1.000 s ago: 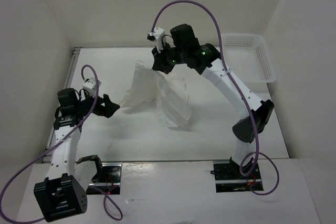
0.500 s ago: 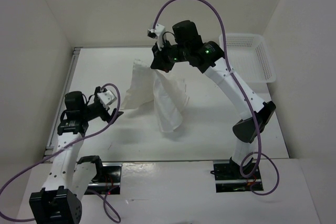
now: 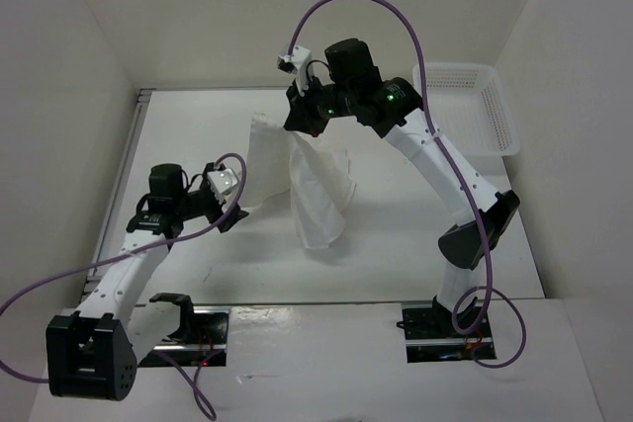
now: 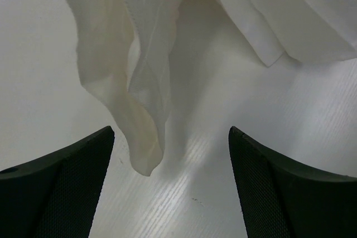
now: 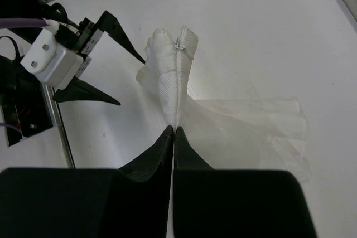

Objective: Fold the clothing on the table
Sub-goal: Flatten the skirt out

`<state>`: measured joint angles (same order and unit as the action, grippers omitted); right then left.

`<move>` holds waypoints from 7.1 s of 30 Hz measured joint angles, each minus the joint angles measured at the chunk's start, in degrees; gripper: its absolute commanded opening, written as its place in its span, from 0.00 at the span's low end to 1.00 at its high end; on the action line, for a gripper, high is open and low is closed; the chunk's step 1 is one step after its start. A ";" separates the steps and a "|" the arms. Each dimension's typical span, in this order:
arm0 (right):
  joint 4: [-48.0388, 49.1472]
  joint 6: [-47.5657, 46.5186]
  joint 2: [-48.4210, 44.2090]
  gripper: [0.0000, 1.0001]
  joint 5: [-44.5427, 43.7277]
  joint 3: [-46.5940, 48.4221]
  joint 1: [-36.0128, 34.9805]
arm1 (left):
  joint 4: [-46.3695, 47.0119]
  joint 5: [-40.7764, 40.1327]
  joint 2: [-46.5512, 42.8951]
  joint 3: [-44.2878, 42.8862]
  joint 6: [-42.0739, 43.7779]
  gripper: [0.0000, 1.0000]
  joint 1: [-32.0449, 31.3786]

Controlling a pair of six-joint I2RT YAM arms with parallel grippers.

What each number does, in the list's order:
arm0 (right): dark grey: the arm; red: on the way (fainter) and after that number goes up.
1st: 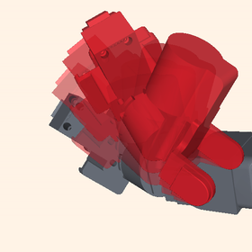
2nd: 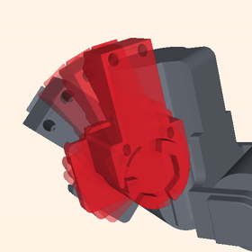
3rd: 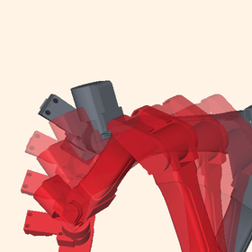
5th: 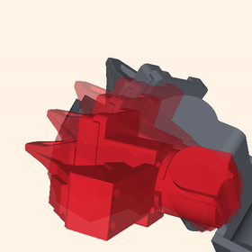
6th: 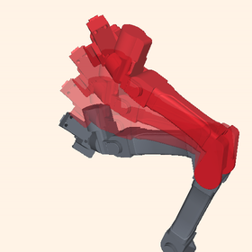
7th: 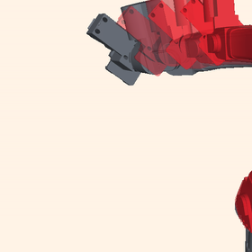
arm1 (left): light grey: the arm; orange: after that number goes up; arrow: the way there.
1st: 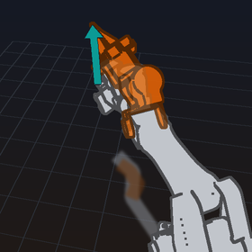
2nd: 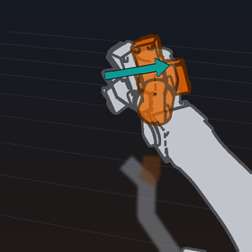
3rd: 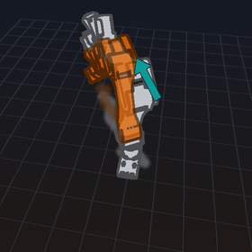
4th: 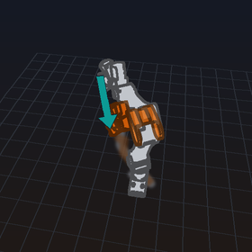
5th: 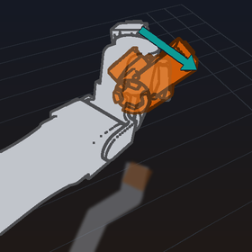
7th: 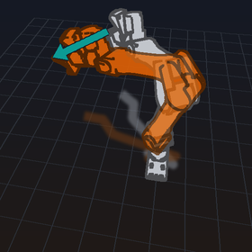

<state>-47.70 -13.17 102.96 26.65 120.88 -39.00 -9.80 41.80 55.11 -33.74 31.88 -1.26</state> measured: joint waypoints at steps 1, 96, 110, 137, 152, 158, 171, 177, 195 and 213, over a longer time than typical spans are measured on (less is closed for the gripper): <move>0.00 0.00 0.00 0.00 -0.09 0.00 0.00 | 0.46 -0.26 0.74 0.02 -0.42 0.87 -0.46; 17.05 -3.04 -9.79 0.00 -6.08 -33.77 21.79 | -36.81 -32.61 55.30 -81.37 -16.98 0.28 -7.82; 20.72 0.07 -5.95 0.99 -21.03 -25.86 25.35 | -42.18 -35.58 68.39 -109.07 -19.30 0.96 -5.27; 1.70 2.43 -6.45 0.99 -27.02 -34.56 13.81 | -41.24 -32.50 10.60 -43.82 -20.28 0.99 -0.63; 7.39 15.76 -31.19 0.99 -34.75 -48.41 33.00 | -42.47 -39.30 6.82 -35.30 -21.73 0.99 0.85; 7.52 17.77 -43.87 0.97 -33.79 -54.69 42.47 | -43.17 -40.06 5.42 -35.28 -21.75 0.99 0.85; 7.93 19.04 -53.53 0.93 -25.73 -57.55 47.41 | -43.04 -40.02 -0.35 -34.80 -21.77 0.99 1.14; 10.91 20.85 -51.74 0.89 -23.17 -59.08 47.41 | -43.06 -39.87 -1.20 -34.14 -21.77 0.99 1.88; 14.93 16.02 -50.97 0.99 -18.21 -58.75 47.41 | -42.45 -38.53 -1.27 -33.38 -23.15 0.99 2.91; 18.62 8.74 -67.47 0.99 -48.00 -40.63 49.46 | -42.45 -38.53 -2.27 -33.40 -23.30 0.99 2.91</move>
<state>-29.08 -4.43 35.48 -21.34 80.25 10.46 -52.25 3.27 52.84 -67.13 8.58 1.65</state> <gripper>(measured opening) 0.987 0.990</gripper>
